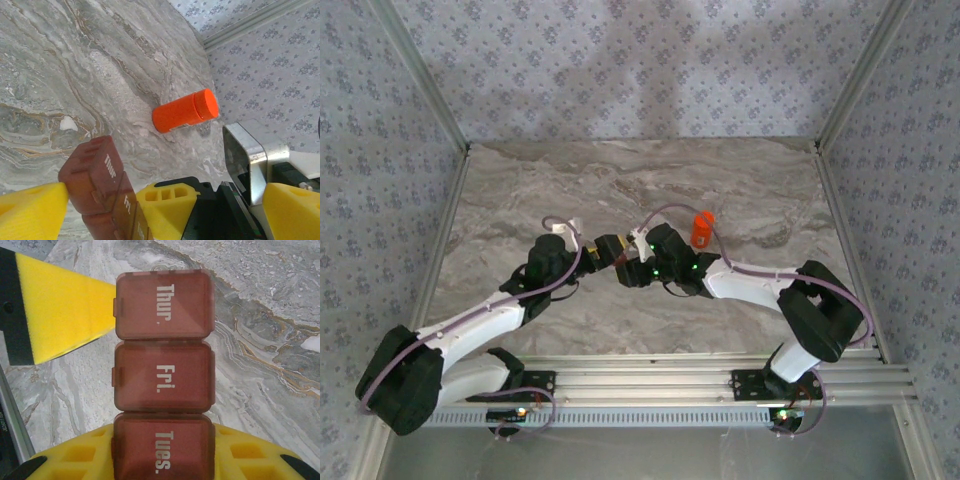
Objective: Sort the pills into containers
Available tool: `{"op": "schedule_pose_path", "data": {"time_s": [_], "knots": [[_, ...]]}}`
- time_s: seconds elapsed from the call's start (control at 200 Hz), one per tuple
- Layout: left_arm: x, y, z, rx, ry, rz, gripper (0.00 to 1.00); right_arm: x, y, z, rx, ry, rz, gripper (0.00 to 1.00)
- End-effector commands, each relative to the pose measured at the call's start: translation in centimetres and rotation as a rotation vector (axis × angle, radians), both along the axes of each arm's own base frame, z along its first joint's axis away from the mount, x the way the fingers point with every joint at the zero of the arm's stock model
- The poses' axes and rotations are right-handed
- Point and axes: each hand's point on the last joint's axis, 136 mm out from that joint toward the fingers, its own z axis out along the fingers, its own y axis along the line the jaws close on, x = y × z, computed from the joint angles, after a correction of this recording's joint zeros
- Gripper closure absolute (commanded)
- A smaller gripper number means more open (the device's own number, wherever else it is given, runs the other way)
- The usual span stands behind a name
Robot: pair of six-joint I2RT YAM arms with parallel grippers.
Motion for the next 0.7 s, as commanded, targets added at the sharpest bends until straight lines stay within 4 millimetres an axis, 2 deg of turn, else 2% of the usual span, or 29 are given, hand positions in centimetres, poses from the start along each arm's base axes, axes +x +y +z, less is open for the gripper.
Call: {"op": "schedule_pose_path", "data": {"time_s": [0.0, 0.51, 0.695], "knots": [[0.5, -0.7, 2.7, -0.039, -0.057, 0.001, 0.01, 0.2, 0.8, 0.5, 0.016, 0.001, 0.007, 0.77], [0.3, -1.2, 2.4, -0.028, -0.05, -0.008, 0.01, -0.1, 1.0, 0.4, 0.022, 0.002, 0.018, 0.78], [0.3, -1.7, 3.1, -0.056, -0.06, -0.013, 0.01, 0.0, 1.0, 0.0, 0.015, 0.003, 0.014, 0.79]]}}
